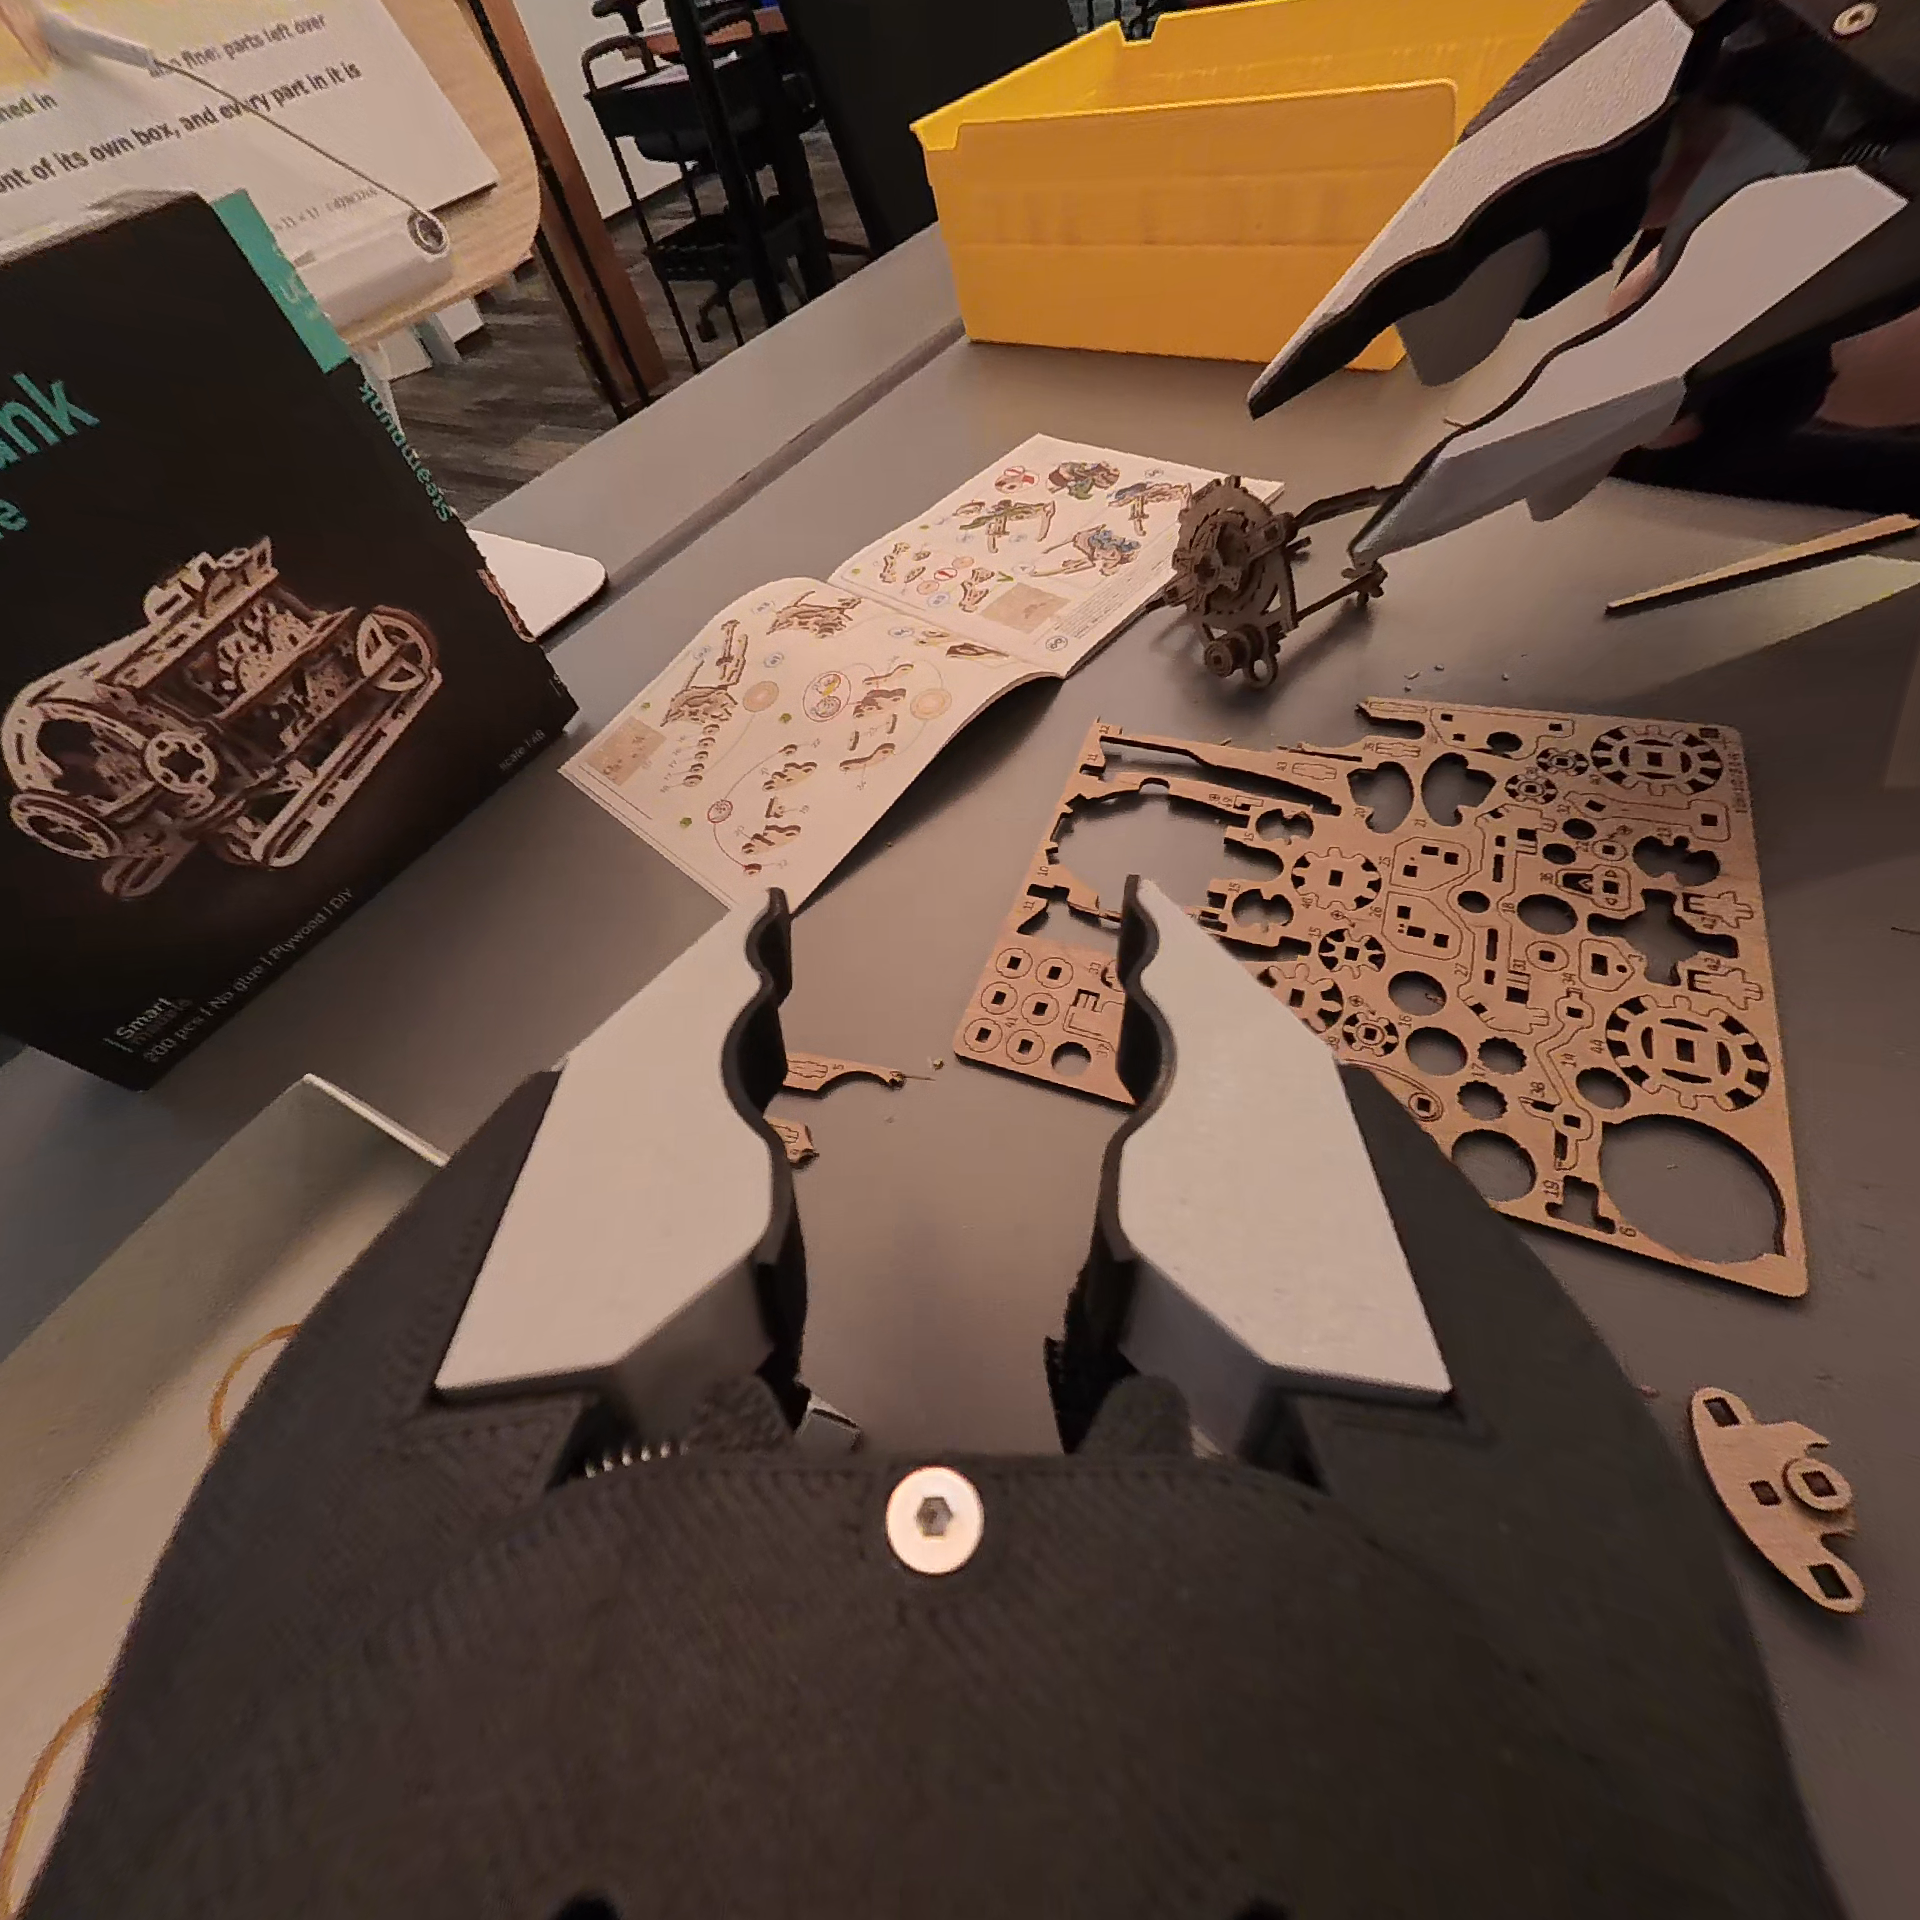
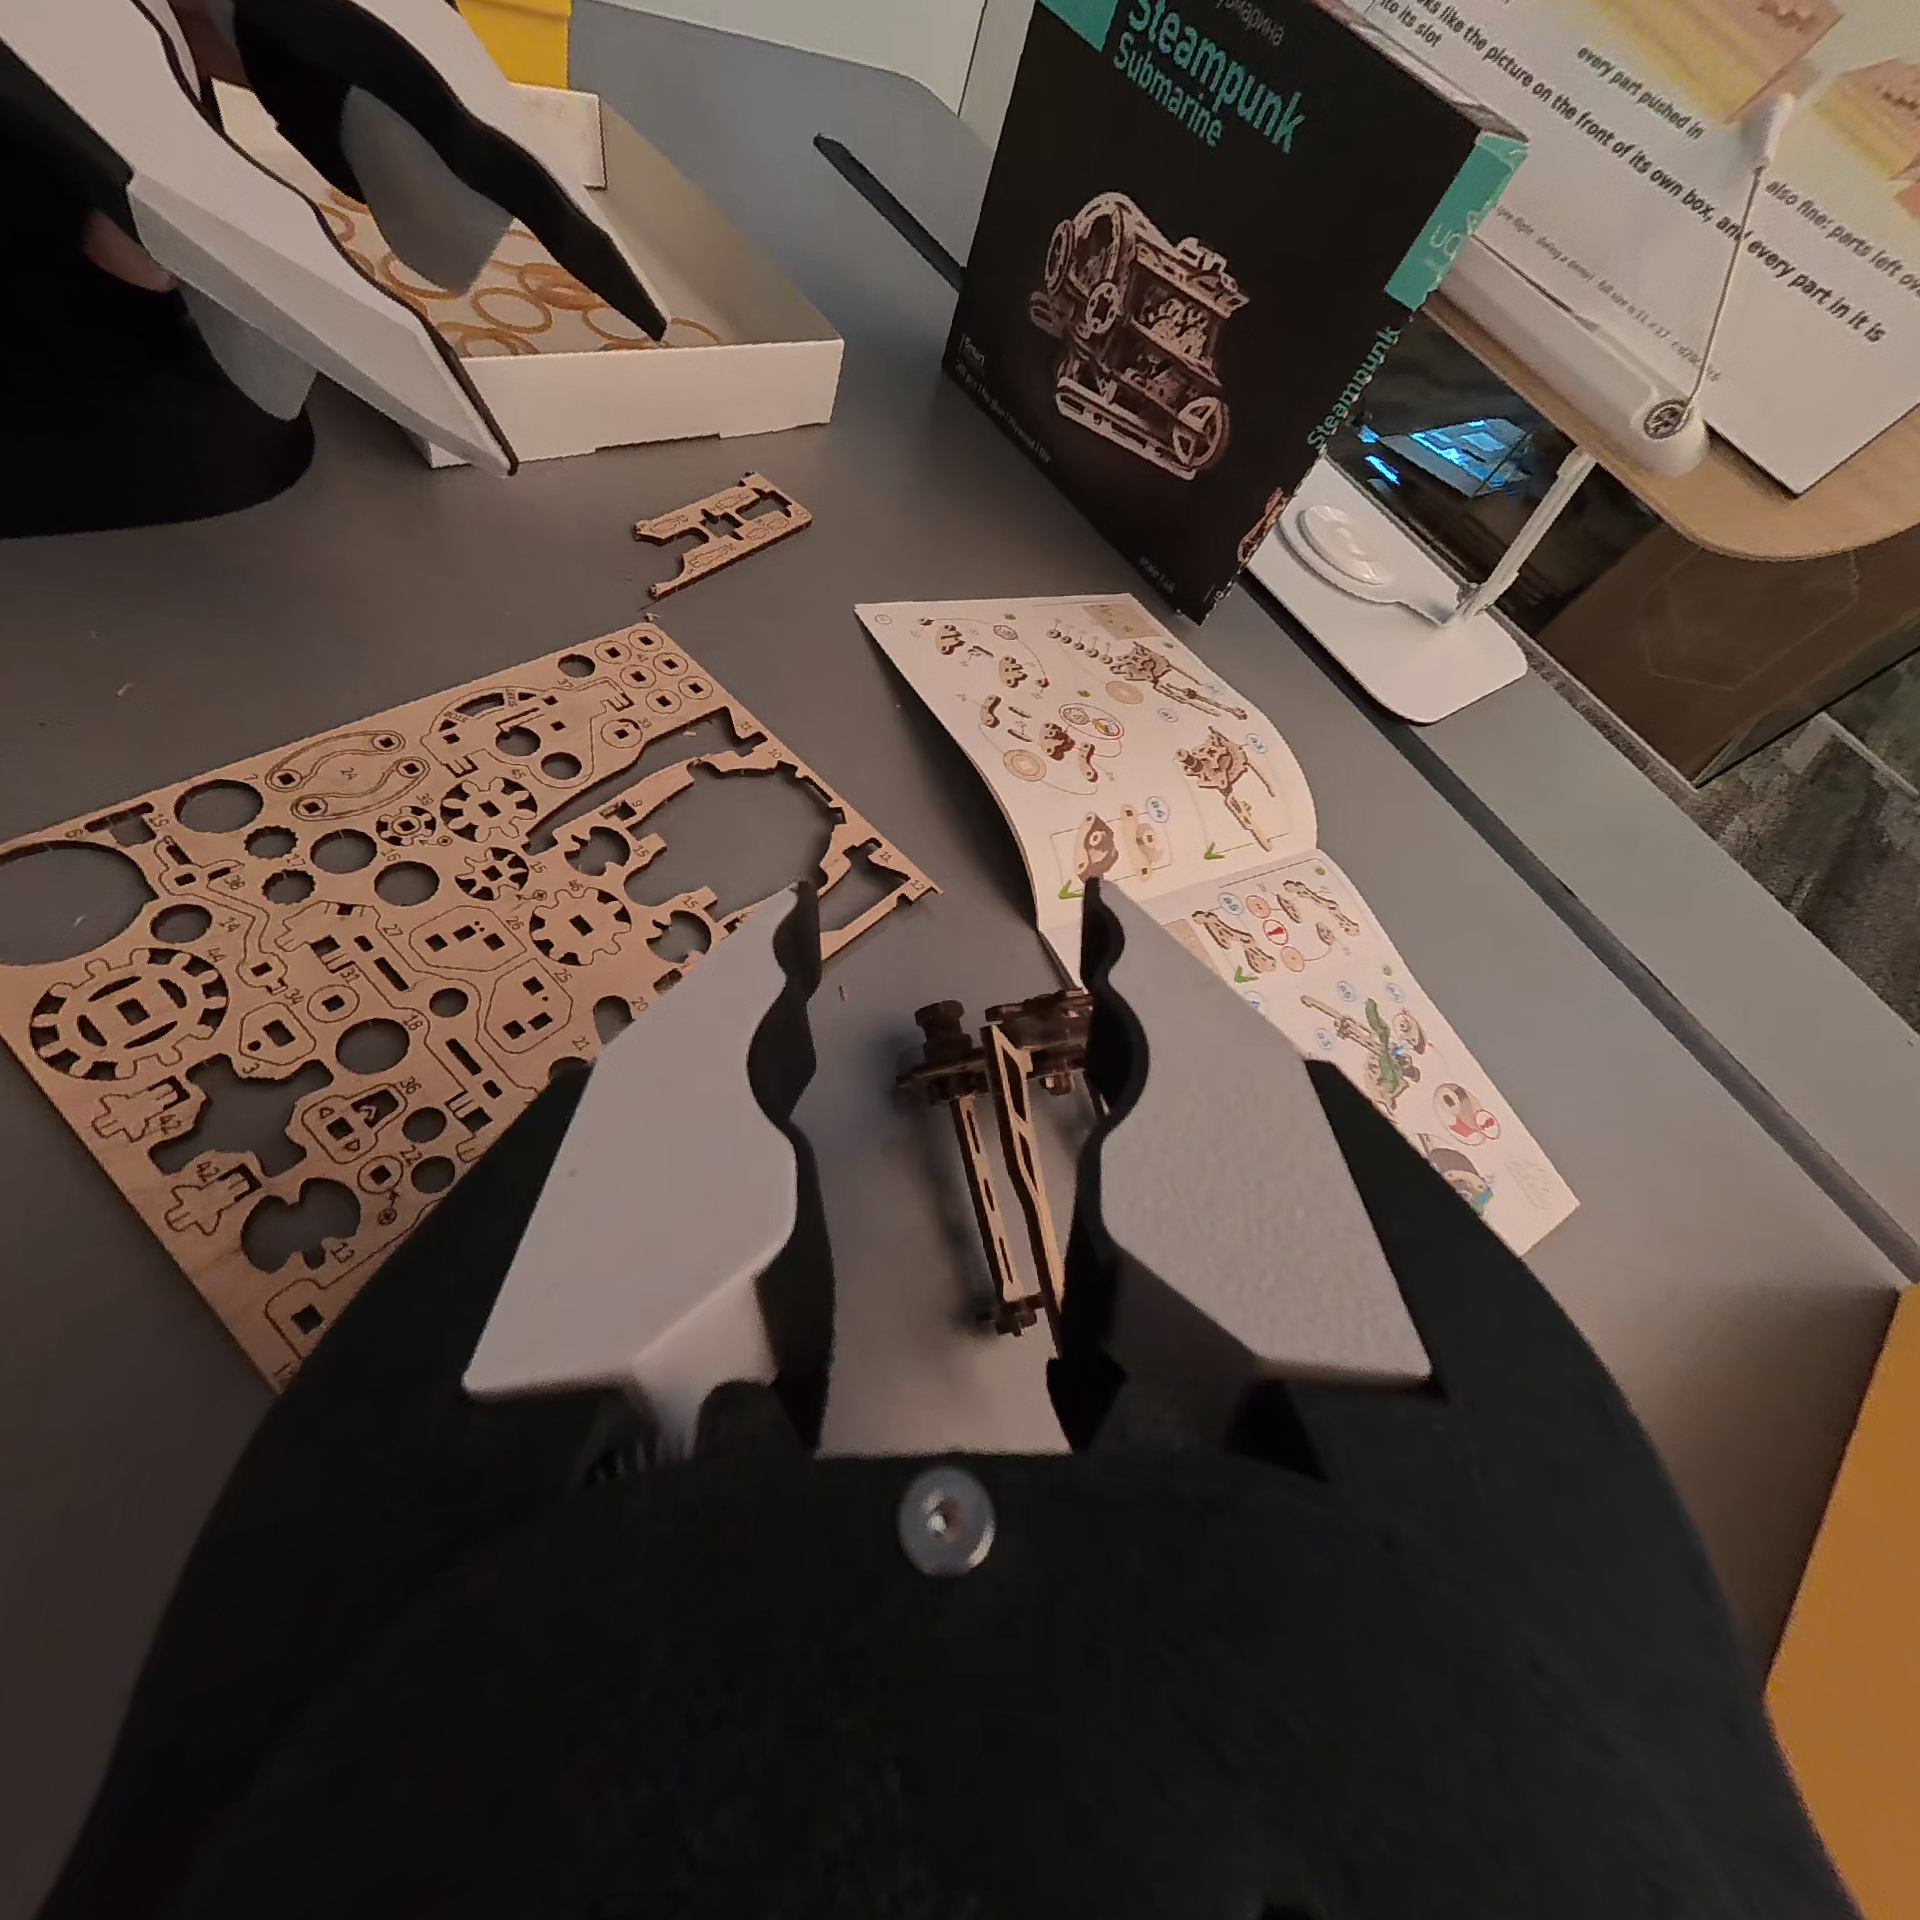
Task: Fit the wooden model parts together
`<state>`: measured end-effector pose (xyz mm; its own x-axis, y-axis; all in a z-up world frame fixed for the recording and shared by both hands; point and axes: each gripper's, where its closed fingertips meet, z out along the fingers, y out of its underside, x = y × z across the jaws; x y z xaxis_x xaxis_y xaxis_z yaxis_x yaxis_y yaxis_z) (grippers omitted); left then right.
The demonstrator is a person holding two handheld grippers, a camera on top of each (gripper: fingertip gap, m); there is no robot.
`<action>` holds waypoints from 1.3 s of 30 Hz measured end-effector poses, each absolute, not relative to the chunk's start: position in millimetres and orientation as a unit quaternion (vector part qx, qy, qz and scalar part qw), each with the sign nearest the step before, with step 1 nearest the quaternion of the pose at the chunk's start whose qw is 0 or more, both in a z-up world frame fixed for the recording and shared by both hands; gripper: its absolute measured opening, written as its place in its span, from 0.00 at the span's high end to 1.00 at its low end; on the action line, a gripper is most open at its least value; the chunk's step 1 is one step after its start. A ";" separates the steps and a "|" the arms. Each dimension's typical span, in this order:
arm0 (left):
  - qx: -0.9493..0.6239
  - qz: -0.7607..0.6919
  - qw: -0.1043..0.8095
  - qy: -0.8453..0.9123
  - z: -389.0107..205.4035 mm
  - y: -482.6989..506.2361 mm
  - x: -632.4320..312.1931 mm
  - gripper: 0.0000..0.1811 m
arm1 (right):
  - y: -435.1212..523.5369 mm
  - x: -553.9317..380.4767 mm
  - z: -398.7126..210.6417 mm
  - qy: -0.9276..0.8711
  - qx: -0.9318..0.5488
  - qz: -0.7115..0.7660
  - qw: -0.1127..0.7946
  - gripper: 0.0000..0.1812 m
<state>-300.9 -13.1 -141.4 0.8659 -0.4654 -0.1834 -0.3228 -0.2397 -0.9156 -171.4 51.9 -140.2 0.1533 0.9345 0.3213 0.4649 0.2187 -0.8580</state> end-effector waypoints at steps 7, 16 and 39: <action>-0.782 -0.068 0.566 0.252 -140.3 -13.1 -298.5 0.66 | 52.5 -172.7 -144.9 -0.609 -0.580 0.240 0.485 0.74; -0.767 -0.107 0.579 0.253 -136.5 -16.9 -283.6 0.66 | 48.8 -175.8 -140.3 -0.596 -0.572 0.274 0.492 0.75; -0.684 -0.084 0.685 0.237 -96.2 -31.6 -285.0 0.71 | 47.3 -179.9 -113.7 -0.569 -0.522 0.309 0.555 0.75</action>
<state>-285.0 -31.6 -96.2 0.8733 -0.4400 -0.2091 -0.2086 0.0500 -0.9767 -179.9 47.3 -113.7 0.1607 0.9374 0.3089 0.2519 0.2636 -0.9312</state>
